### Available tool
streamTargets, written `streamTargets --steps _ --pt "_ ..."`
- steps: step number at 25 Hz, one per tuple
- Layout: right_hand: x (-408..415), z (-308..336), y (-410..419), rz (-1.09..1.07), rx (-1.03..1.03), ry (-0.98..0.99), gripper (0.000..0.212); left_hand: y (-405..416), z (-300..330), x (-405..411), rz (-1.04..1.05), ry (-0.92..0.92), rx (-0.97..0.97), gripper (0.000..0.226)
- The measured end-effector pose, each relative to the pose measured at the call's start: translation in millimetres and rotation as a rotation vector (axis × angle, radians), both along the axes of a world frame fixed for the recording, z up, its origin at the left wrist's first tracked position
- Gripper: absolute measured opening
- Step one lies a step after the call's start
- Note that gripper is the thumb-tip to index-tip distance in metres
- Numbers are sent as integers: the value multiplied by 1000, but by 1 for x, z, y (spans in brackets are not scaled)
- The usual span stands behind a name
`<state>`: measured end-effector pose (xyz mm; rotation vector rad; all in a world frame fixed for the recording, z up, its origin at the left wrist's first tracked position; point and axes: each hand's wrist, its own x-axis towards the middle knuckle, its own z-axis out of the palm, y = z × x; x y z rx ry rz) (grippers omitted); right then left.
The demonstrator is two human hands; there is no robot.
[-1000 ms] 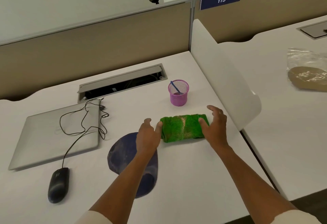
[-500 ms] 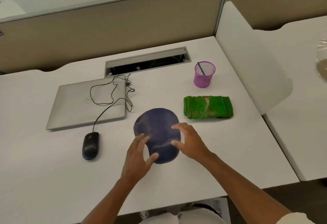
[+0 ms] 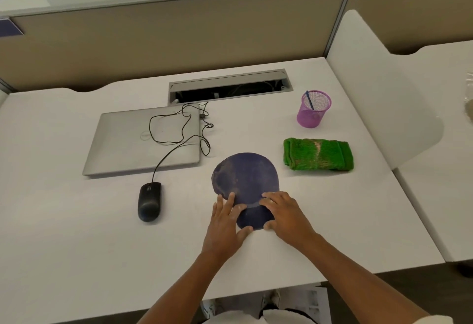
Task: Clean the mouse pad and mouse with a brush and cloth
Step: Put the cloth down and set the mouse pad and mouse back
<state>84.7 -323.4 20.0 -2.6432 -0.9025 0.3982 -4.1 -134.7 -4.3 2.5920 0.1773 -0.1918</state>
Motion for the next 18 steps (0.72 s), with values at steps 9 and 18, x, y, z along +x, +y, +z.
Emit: streamTargets --steps 9,18 --pt "16 0 13 -69 9 -3 57 9 9 36 -11 44 -57 52" --pt "81 8 43 -129 21 44 56 24 8 110 60 37 -117 52"
